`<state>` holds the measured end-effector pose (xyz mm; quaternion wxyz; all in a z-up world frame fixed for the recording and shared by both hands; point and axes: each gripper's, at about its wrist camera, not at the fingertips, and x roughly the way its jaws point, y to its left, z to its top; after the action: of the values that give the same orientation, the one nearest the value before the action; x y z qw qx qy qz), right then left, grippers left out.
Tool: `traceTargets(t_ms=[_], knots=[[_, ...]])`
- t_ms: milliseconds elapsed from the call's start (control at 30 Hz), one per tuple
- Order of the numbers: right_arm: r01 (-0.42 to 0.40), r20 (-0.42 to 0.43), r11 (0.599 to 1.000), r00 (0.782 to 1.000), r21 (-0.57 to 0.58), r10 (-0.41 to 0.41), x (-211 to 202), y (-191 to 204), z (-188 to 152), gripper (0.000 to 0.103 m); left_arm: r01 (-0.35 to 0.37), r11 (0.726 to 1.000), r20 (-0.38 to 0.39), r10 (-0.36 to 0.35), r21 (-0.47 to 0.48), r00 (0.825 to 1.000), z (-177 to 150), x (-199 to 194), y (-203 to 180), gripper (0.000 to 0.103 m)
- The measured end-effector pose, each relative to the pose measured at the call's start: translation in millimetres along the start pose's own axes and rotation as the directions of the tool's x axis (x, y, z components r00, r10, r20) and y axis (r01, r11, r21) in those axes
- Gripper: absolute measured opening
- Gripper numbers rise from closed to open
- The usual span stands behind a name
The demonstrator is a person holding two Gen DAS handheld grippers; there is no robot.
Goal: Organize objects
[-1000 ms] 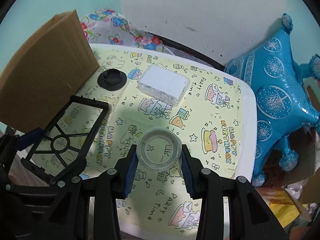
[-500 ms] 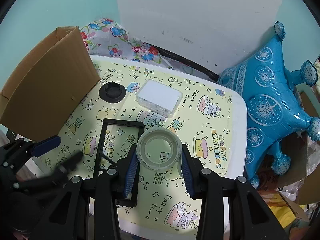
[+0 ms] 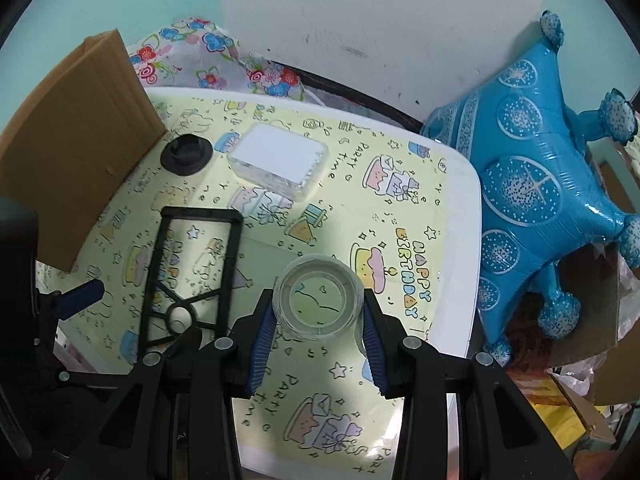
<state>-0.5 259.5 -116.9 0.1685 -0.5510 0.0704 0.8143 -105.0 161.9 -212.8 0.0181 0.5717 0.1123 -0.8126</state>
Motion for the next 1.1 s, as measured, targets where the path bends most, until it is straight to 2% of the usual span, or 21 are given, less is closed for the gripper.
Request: traceTargets(t_ms=[300, 367, 533, 600, 700, 933, 1100], knots=[[-0.029, -0.038, 0.999, 0.999, -0.025, 0.028, 16.9, -13.4, -2.4, 0.044, -0.026, 0.996, -0.066, 0.02, -0.086, 0.998, -8.8, 27.8, -9.1, 0.103], [-0.036, -0.041, 0.999, 0.999, -0.024, 0.035, 19.8, -14.4, -1.2, 0.044, -0.053, 0.995, -0.049, 0.049, -0.08, 0.998, -10.7, 30.3, -9.3, 0.103], [-0.047, -0.047, 0.998, 0.998, -0.031, 0.045, 25.1, -12.0, -1.0, 0.044, -0.054, 0.993, -0.04, 0.05, -0.102, 0.998, -15.7, 32.7, -4.8, 0.101], [-0.048, -0.049, 0.998, 0.998, -0.035, 0.047, 26.0, -10.3, -1.1, 0.044, -0.067, 0.993, -0.048, 0.062, -0.096, 0.997, -16.5, 32.5, -4.7, 0.099], [-0.049, -0.047, 0.998, 0.998, -0.038, 0.048, 26.1, -8.8, -0.2, 0.044, -0.068, 0.992, -0.066, 0.061, -0.109, 0.996, -13.6, 28.2, -2.0, 0.089], [-0.048, -0.038, 0.998, 0.998, -0.044, 0.047, 23.0, -5.8, 0.3, 0.044, -0.041, 0.994, -0.09, 0.032, -0.098, 0.995, -13.8, 24.5, -0.4, 0.089], [-0.04, -0.029, 0.998, 0.999, -0.043, 0.039, 17.6, -2.2, 0.3, 0.044, -0.037, 0.996, -0.045, 0.033, -0.077, 0.998, -10.9, 2.4, -0.8, 0.089]])
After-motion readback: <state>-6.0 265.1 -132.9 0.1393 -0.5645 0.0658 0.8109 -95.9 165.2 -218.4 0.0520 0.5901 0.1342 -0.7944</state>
